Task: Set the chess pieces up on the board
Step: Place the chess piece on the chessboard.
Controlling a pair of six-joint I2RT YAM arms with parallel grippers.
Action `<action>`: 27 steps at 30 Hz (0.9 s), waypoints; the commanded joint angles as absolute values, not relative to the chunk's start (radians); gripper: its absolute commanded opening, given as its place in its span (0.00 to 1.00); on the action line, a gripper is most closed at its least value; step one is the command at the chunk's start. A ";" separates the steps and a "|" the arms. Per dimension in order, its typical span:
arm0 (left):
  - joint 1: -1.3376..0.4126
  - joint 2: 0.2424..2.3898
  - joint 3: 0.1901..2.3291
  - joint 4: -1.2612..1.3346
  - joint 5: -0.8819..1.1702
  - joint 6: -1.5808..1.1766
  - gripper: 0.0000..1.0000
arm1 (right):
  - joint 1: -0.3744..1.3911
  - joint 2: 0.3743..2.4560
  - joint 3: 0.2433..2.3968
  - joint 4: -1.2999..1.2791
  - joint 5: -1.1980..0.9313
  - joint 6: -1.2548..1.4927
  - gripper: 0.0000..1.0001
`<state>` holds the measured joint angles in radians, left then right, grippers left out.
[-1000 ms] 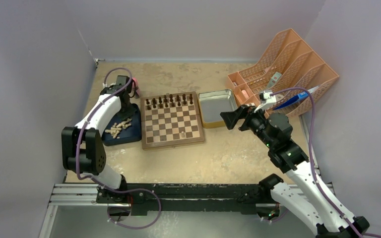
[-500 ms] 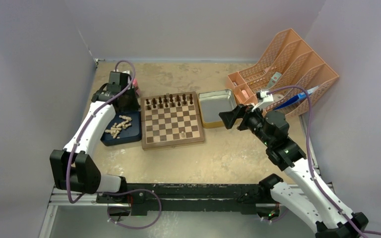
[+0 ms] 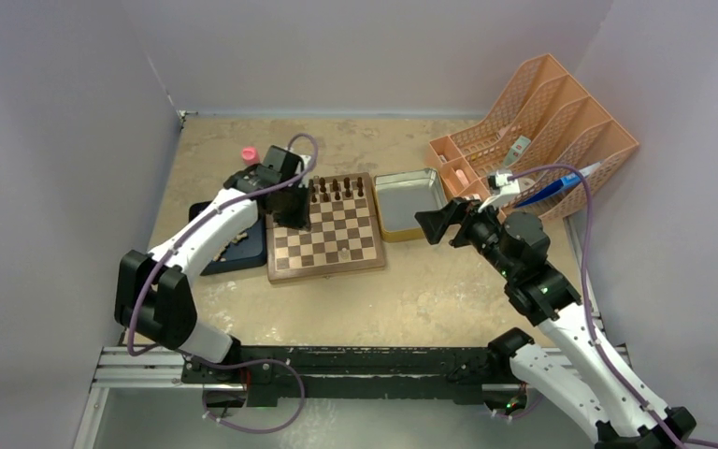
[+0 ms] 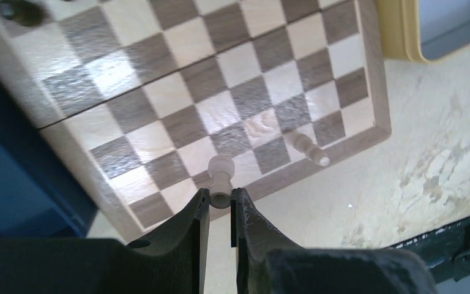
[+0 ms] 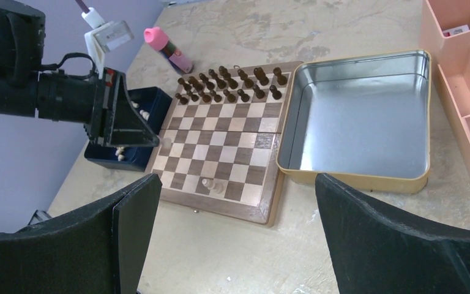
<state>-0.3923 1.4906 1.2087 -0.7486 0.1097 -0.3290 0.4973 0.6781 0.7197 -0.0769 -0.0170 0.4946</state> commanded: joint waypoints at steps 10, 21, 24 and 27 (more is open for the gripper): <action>-0.719 1.648 1.436 -0.726 0.096 -0.351 0.10 | 0.500 0.597 0.800 -0.134 0.070 0.528 0.98; -0.838 1.860 1.563 -0.811 0.002 -0.375 0.12 | 0.501 0.452 0.805 -0.161 0.227 0.544 0.99; -0.842 1.889 1.570 -0.815 -0.016 -0.374 0.14 | 0.500 0.426 0.803 -0.160 0.246 0.535 0.99; -0.844 1.915 1.583 -0.818 -0.019 -0.371 0.15 | 0.500 0.414 0.800 -0.162 0.251 0.527 0.99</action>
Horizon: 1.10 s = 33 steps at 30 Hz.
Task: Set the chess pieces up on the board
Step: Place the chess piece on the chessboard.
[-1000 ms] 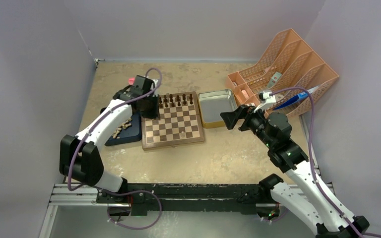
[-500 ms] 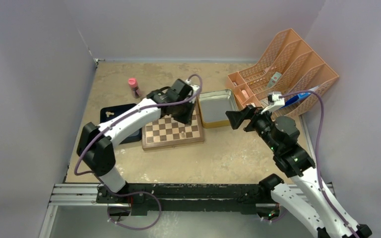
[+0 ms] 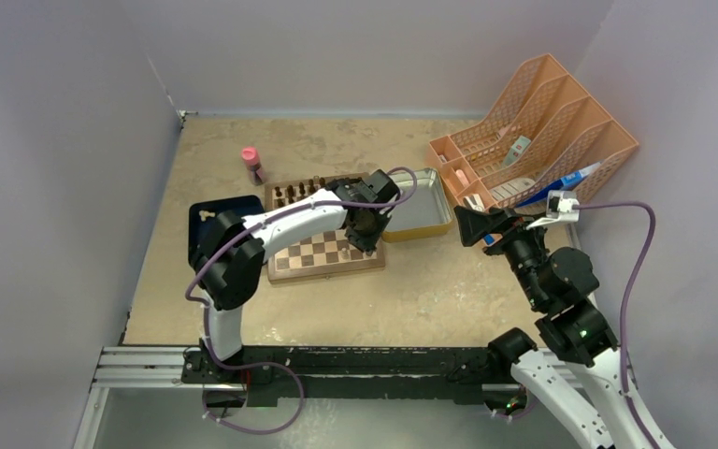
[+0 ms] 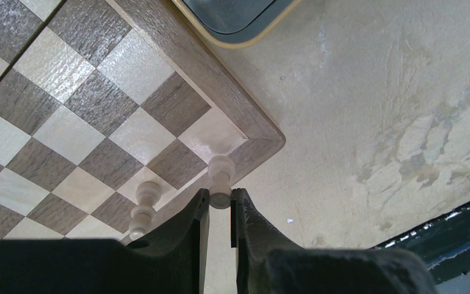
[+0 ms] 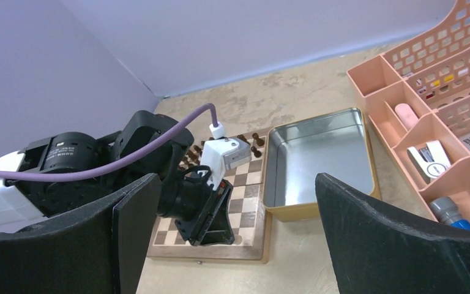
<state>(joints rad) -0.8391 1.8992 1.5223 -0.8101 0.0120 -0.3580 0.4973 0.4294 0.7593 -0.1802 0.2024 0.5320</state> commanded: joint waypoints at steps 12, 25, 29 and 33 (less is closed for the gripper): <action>-0.856 1.980 1.629 -0.834 -0.036 -0.369 0.20 | 0.500 0.405 0.799 -0.169 0.255 0.517 0.98; -0.860 1.990 1.620 -0.831 -0.058 -0.370 0.26 | 0.500 0.404 0.793 -0.167 0.252 0.513 0.99; -0.859 1.992 1.621 -0.813 -0.064 -0.364 0.24 | 0.500 0.401 0.794 -0.166 0.252 0.515 0.99; -0.860 1.997 1.621 -0.803 -0.066 -0.360 0.22 | 0.500 0.403 0.793 -0.166 0.250 0.517 0.98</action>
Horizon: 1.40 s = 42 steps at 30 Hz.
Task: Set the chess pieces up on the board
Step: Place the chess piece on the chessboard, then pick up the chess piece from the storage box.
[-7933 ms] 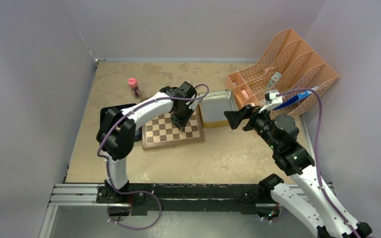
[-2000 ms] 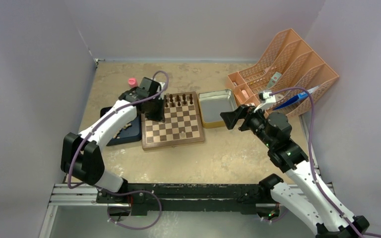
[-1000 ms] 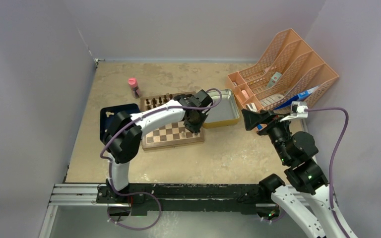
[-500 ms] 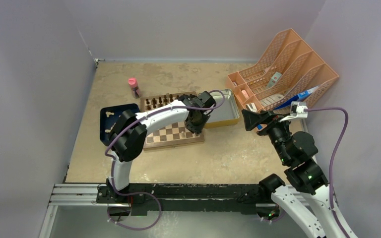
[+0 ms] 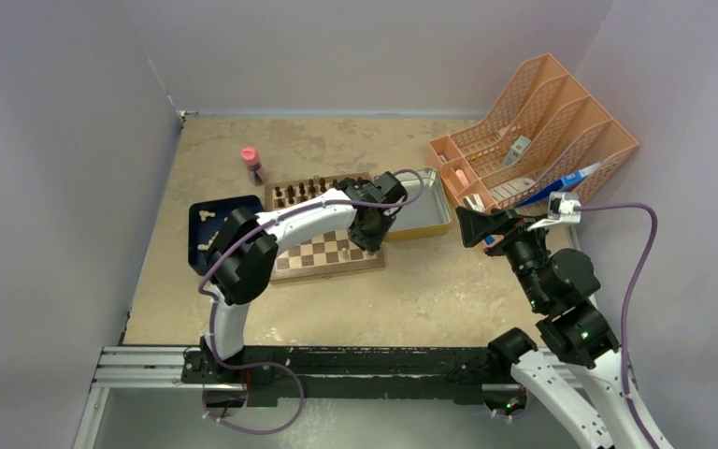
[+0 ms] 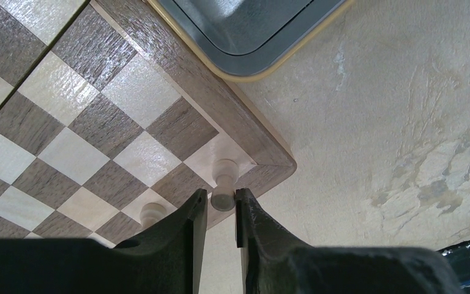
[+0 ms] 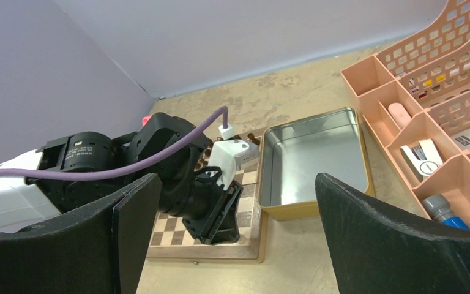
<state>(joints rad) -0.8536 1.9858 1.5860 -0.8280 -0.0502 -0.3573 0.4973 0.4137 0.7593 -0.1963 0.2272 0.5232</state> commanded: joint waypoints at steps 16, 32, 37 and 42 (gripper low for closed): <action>-0.859 1.971 1.601 -0.768 -0.072 -0.354 0.27 | 0.500 0.411 0.790 -0.161 0.247 0.520 0.99; -0.851 1.821 1.610 -0.754 -0.198 -0.393 0.64 | 0.500 0.451 0.780 -0.139 0.207 0.533 0.99; -0.776 1.777 1.622 -0.780 -0.206 -0.414 0.71 | 0.500 0.467 0.780 -0.120 0.198 0.539 0.98; -0.604 1.667 1.542 -0.731 -0.064 -0.410 0.74 | 0.500 0.474 0.773 -0.106 0.197 0.542 0.99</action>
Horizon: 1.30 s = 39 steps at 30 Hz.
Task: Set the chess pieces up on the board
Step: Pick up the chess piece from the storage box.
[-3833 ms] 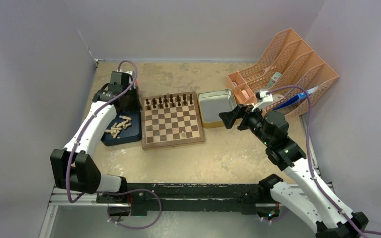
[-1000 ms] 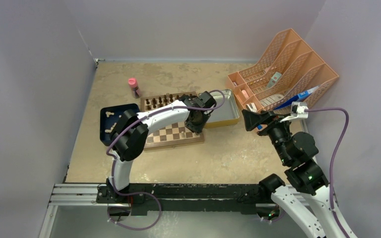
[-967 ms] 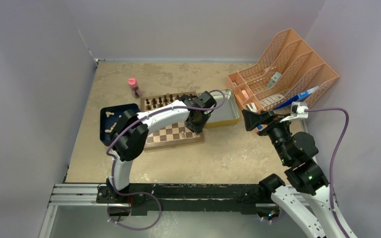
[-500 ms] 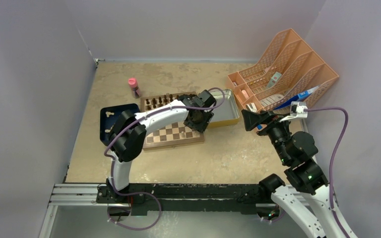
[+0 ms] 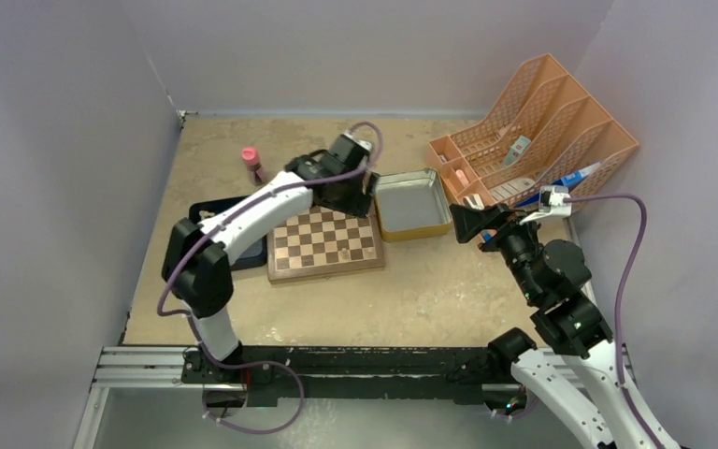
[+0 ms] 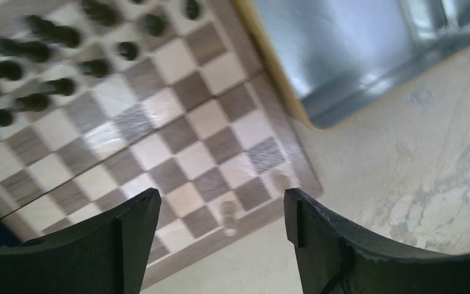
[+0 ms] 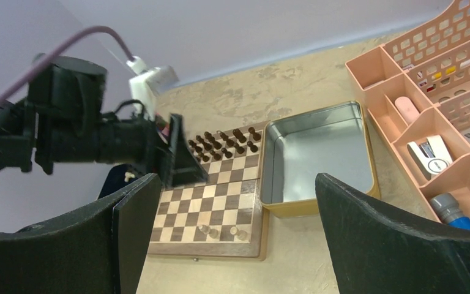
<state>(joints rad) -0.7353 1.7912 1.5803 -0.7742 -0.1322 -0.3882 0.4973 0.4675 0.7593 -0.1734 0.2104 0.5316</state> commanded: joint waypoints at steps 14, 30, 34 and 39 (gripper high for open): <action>-0.146 1.387 1.257 -0.677 -0.085 -0.699 0.47 | 0.500 0.489 0.768 -0.085 0.173 0.543 0.99; 0.086 1.542 1.081 -0.694 -0.134 -0.802 0.38 | 0.501 0.499 0.761 -0.075 0.169 0.545 0.99; 0.101 1.596 1.078 -0.688 -0.121 -0.811 0.35 | 0.500 0.505 0.761 -0.062 0.163 0.542 0.99; 0.104 1.641 1.118 -0.728 -0.168 -0.807 0.33 | 0.500 0.514 0.752 -0.056 0.153 0.541 0.99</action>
<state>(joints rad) 0.0948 1.6241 1.0798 -0.7227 -0.1181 -0.7933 0.4973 0.5068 0.7471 -0.1165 0.1684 0.5388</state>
